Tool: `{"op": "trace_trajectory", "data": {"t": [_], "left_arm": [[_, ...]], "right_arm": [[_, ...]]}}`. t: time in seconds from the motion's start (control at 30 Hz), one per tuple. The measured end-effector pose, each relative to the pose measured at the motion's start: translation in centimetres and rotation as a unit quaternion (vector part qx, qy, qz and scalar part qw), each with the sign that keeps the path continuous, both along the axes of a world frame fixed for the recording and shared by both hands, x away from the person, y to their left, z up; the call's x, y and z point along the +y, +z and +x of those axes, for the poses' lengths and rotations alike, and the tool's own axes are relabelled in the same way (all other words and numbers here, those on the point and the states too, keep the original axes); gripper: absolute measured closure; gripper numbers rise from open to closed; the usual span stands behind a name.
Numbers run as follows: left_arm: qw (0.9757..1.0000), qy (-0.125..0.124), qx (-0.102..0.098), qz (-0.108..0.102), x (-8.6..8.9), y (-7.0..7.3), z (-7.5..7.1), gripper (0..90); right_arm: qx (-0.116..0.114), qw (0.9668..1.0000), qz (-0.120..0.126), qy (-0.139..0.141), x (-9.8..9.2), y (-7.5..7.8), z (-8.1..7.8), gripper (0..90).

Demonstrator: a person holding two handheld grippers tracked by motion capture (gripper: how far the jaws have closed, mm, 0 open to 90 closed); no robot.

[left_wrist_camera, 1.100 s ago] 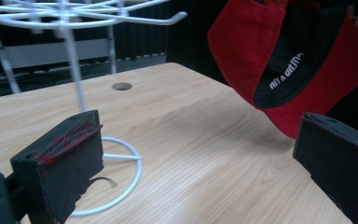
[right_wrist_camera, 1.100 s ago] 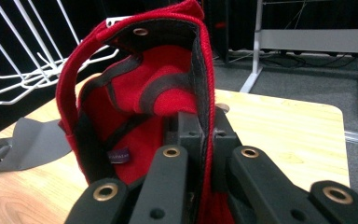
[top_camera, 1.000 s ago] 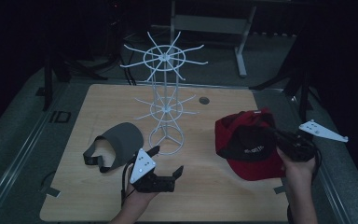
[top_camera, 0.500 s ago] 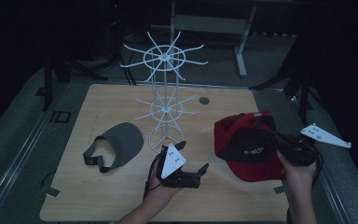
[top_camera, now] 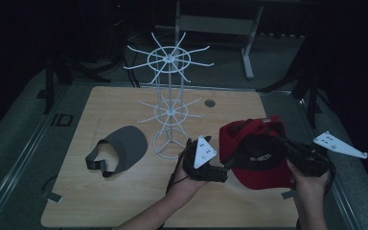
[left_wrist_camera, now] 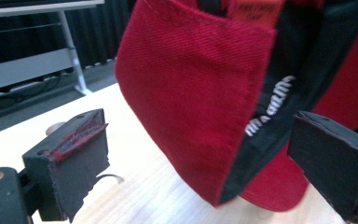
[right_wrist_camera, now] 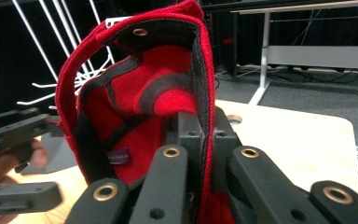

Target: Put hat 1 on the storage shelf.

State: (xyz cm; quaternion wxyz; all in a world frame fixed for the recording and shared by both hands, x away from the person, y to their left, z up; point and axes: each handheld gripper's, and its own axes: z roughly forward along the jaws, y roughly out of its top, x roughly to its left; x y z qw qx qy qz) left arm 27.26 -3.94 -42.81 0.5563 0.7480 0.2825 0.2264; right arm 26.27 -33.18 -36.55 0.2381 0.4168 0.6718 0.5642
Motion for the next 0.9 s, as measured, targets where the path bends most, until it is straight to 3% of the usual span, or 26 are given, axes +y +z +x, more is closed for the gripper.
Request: {"op": "trace_trajectory", "data": {"t": [0.27, 0.4, 0.47, 0.53, 0.63, 0.7, 0.73, 0.8, 0.83, 0.87, 0.9], "left_arm": [[0.999, 0.037, 0.004, 0.024, -1.7, 0.6, 2.0, 5.8], [0.9989, 0.035, 0.009, 0.031, -2.2, 0.8, 2.3, 8.5], [0.999, 0.032, 0.012, 0.03, -2.3, 0.8, 2.4, 15.5], [0.9984, 0.041, 0.001, 0.04, -2.5, 0.7, 2.4, 22.4], [0.9983, 0.043, 0.002, 0.041, -2.6, 0.6, 2.5, 27.2], [0.9982, 0.045, 0.003, 0.039, -2.6, 0.7, 2.6, 36.2], [0.9983, 0.045, 0.005, 0.036, -2.6, 0.7, 2.6, 46.7], [0.998, 0.051, 0.007, 0.038, -2.6, 0.9, 2.7, 51.0], [0.9981, 0.051, 0.012, 0.033, -2.5, 1.1, 2.7, 65.5], [0.9981, 0.052, 0.015, 0.03, -2.5, 1.2, 2.7, 65.5], [0.998, 0.053, 0.015, 0.031, -2.5, 1.4, 2.8, 71.1]], "right_arm": [[-0.005, 0.9999, 0.001, 0.012, 0.3, 0.4, -0.5, 87.2], [-0.006, 0.9998, 0.005, 0.02, 0.5, 0.3, -0.6, 87.2], [-0.007, 0.9997, 0.008, 0.023, 0.6, 0.3, -0.7, 87.2], [-0.008, 0.9996, 0.009, 0.026, 0.6, 0.4, -0.8, 87.2], [-0.01, 0.9995, 0.007, 0.029, 0.7, 0.4, -0.9, 87.2], [-0.009, 0.9995, 0.005, 0.03, 0.7, 0.4, -1.0, 87.2], [-0.009, 0.9994, 0.007, 0.032, 0.7, 0.3, -0.9, 87.2], [-0.008, 0.9994, 0.006, 0.033, 0.8, 0.3, -0.9, 87.2], [-0.007, 0.9994, 0.006, 0.034, 0.8, 0.3, -0.9, 87.2], [-0.007, 0.9994, 0.006, 0.034, 0.8, 0.3, -0.9, 87.2], [-0.008, 0.9994, 0.004, 0.034, 0.9, 0.2, -0.9, 87.2]]}}
